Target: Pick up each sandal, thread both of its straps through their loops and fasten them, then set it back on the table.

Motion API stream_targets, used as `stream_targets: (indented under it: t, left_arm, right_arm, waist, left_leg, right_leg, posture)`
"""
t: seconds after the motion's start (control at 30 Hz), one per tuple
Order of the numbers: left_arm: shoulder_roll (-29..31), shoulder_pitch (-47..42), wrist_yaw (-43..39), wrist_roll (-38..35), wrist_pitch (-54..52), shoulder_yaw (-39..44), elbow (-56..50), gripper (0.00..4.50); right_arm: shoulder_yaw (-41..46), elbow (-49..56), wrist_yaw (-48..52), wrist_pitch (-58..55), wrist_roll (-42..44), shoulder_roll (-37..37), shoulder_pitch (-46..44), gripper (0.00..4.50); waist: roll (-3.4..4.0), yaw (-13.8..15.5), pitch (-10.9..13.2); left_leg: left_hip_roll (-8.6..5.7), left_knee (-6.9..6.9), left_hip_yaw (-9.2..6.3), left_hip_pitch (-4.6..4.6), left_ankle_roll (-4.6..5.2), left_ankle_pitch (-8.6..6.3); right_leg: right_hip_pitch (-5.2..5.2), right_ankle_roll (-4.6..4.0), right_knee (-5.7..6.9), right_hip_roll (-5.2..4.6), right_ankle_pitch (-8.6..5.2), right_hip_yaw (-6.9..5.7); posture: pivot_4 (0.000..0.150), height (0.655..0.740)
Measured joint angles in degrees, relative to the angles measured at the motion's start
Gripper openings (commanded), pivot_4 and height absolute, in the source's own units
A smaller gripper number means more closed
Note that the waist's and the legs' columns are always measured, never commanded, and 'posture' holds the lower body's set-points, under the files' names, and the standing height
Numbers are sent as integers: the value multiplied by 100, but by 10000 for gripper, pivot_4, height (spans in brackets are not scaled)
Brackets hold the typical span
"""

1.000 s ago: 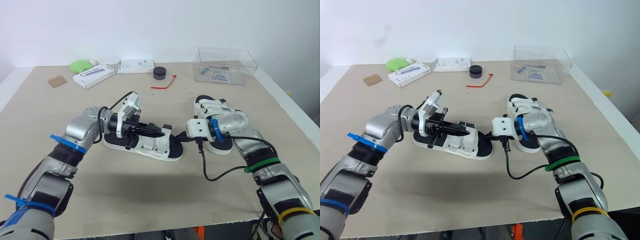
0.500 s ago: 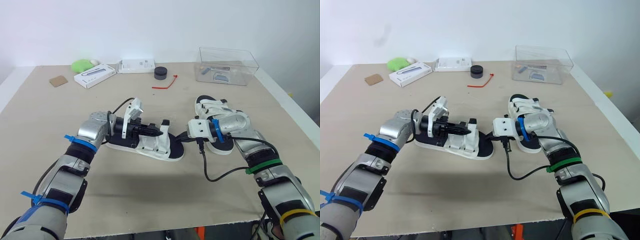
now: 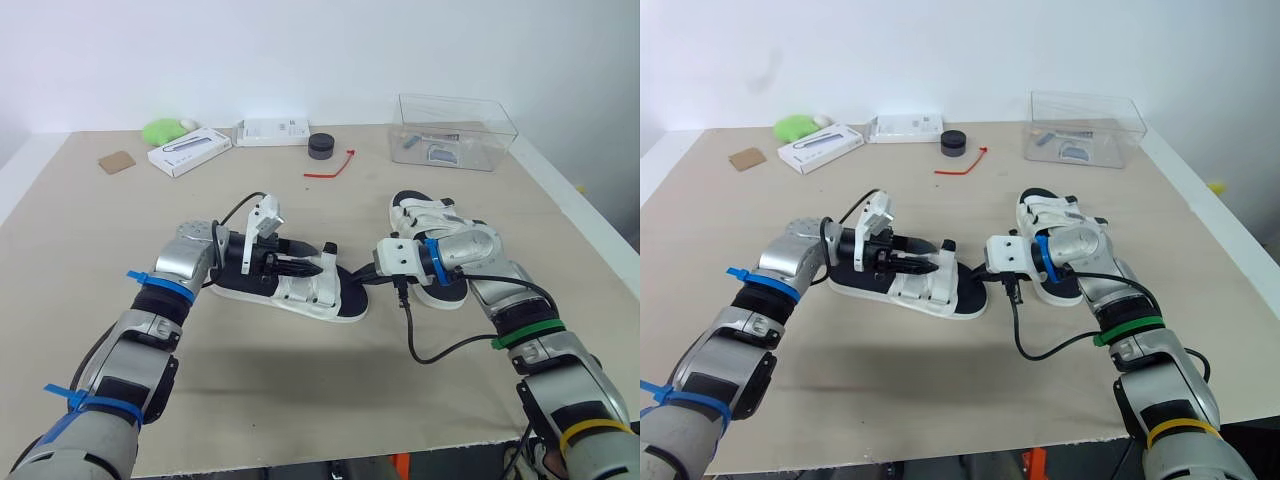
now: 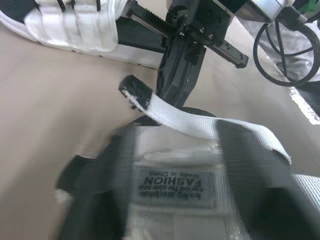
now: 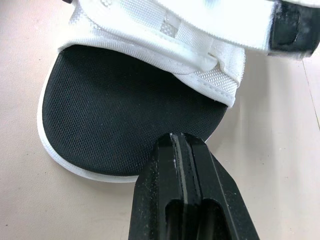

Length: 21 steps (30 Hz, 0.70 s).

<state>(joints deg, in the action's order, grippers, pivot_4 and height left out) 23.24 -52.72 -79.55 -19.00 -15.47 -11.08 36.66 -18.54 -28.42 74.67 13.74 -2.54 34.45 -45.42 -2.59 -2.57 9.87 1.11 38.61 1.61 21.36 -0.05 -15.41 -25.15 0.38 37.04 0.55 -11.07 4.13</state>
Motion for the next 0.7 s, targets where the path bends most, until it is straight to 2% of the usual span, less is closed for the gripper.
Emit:
stream_targets:
  t: [0.13, 0.27, 0.33, 0.37, 0.4, 0.47, 0.7]
  left_arm:
    - [75, -471, -83, -8, 311, 301, 64, 25463]
    - [-128, -633, -321, -71, 302, 371, -109, 25463]
    - [-274, -602, -475, -2, 319, 188, -134, 15890]
    - [-330, -579, -485, 52, 343, 124, -112, 12859]
    - [-434, -573, -479, 167, 450, 31, 66, 7328]
    - [-532, -575, -471, 333, 587, -47, 411, 461]
    - [-602, -1099, -627, 1034, 995, -281, 1826, 461]
  right_arm:
    - [6, -2, 3, 14, -1, 2, 6, 0]
    - [6, -2, 6, 29, -1, 2, 6, 0]
    - [5, -5, 1, 30, -4, 2, 0, 0]
    - [3, -5, -5, 31, -4, 1, 0, 0]
    - [3, -7, -6, 29, -6, 1, 0, 0]
    - [2, -3, -11, 30, -6, 1, 1, 0]
    - [13, 35, -15, 12, -5, 20, 25, 0]
  waist:
    - [0, 2, 0]
    - [0, -4, 0]
    - [0, -4, 0]
    - [0, -5, 0]
    - [0, -4, 0]
    - [0, -5, 0]
    - [0, -4, 0]
  left_leg:
    - [0, 0, 2, 2, 0, 0]
    - [-2, 0, 2, 1, -1, 0]
    - [-3, 0, 3, 0, -1, 0]
    - [-3, 0, 2, 0, -1, 0]
    - [-4, 1, 3, 0, -1, 0]
    - [-4, 1, 5, 1, -1, 0]
    - [-9, 2, 4, 5, 0, 0]
  right_leg:
    - [0, 0, -1, -1, 0, -3]
    - [0, 5, -1, -2, -2, 2]
    - [0, 5, 0, -2, -1, 3]
    - [0, 5, 0, -1, -1, 4]
    - [1, 4, 0, -1, -1, 1]
    - [-1, 3, 1, 0, 0, 1]
    - [-1, 6, -1, -1, 0, 2]
  posture:
    - [1500, 7400]
    - [1500, 7400]
    - [1500, 7400]
    - [1500, 7400]
    - [1500, 7400]
    - [1500, 7400]
    - [1500, 7400]
